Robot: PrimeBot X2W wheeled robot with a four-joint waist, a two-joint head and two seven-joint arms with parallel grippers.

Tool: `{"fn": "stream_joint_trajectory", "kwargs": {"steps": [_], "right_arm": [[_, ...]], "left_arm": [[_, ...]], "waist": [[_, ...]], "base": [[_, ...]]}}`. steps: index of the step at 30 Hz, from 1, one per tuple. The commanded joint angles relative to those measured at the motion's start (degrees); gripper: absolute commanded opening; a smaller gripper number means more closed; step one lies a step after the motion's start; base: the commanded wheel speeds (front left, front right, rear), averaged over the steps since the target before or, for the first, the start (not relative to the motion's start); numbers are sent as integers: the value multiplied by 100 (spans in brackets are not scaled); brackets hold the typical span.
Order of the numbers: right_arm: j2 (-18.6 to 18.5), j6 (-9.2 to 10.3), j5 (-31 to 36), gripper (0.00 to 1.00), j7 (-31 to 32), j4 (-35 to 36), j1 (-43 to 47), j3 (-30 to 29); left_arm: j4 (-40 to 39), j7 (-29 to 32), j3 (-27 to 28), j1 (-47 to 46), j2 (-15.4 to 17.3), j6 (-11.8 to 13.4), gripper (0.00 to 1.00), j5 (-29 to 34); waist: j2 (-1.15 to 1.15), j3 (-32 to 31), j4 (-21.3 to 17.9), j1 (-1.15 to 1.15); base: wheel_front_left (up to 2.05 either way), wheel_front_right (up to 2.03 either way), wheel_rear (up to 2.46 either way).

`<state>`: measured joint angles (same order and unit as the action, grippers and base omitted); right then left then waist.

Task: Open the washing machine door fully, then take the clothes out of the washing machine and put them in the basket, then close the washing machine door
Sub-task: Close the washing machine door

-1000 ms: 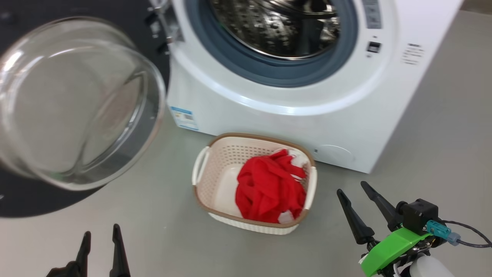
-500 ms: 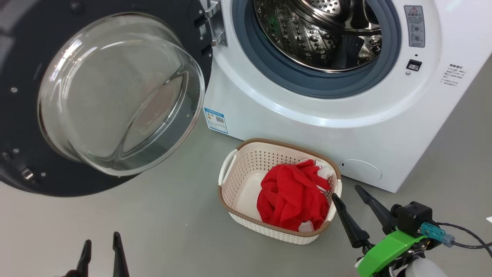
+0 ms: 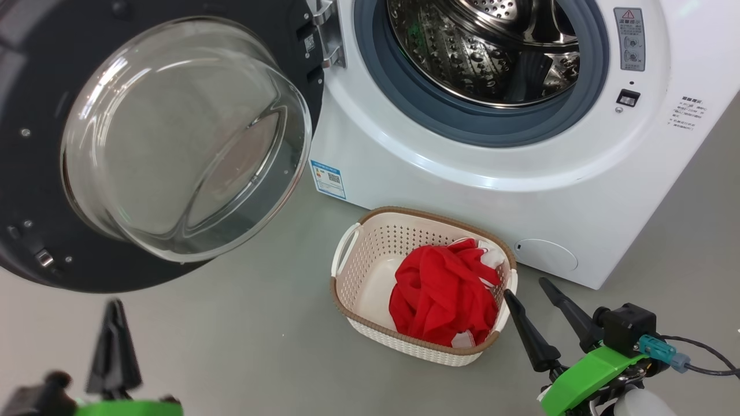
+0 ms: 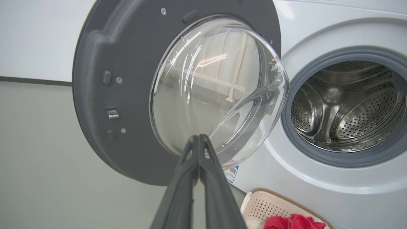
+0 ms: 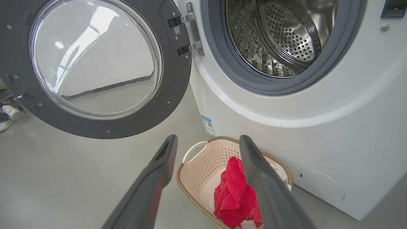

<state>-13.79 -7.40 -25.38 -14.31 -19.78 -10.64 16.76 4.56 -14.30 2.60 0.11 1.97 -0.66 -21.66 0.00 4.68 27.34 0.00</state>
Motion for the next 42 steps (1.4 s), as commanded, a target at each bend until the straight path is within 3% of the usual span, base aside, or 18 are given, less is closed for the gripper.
{"fn": "stream_joint_trajectory", "kwargs": {"steps": [1,6,11,15,20,24,30,35,42], "right_arm": [[-3,-9,-38,100,-69,153,-2,72],[1,-9,-20,100,-69,186,42,3],[17,-9,-10,100,-69,207,52,-65],[11,-9,2,100,-69,224,40,-118],[-17,-9,12,100,-69,212,-43,-137],[-67,-9,29,100,-69,218,-86,-170],[-104,-9,34,100,-69,213,-113,-158],[-120,-9,40,100,-69,227,-118,-155],[-139,-9,30,100,-69,219,-138,-113]], "left_arm": [[-248,-70,270,-332,93,-66,0,65],[-756,-70,764,-1032,268,-352,0,-27],[-810,-50,1311,-2030,829,-531,0,-599],[-265,372,1707,-3046,1378,-601,0,-1462],[1106,1160,2195,-4213,2026,-621,0,-2546],[2263,1877,2327,-4913,2451,-526,0,-3032],[3750,3394,2265,-5618,2877,-117,0,-3534],[4391,4354,2077,-5860,3160,47,0,-3628],[4686,5125,1839,-5808,3232,32,0,-3646]], "waist": [[0,5,5,0],[0,34,0,0],[0,96,-48,0],[0,194,-82,0],[0,367,-147,0],[0,506,-155,0],[0,593,-160,0],[0,641,-156,0],[0,657,-182,0]], "base": [[0,0,0],[0,0,0],[0,0,0],[0,0,0],[0,0,0],[0,0,0],[0,0,0],[0,0,0],[0,0,0]]}}
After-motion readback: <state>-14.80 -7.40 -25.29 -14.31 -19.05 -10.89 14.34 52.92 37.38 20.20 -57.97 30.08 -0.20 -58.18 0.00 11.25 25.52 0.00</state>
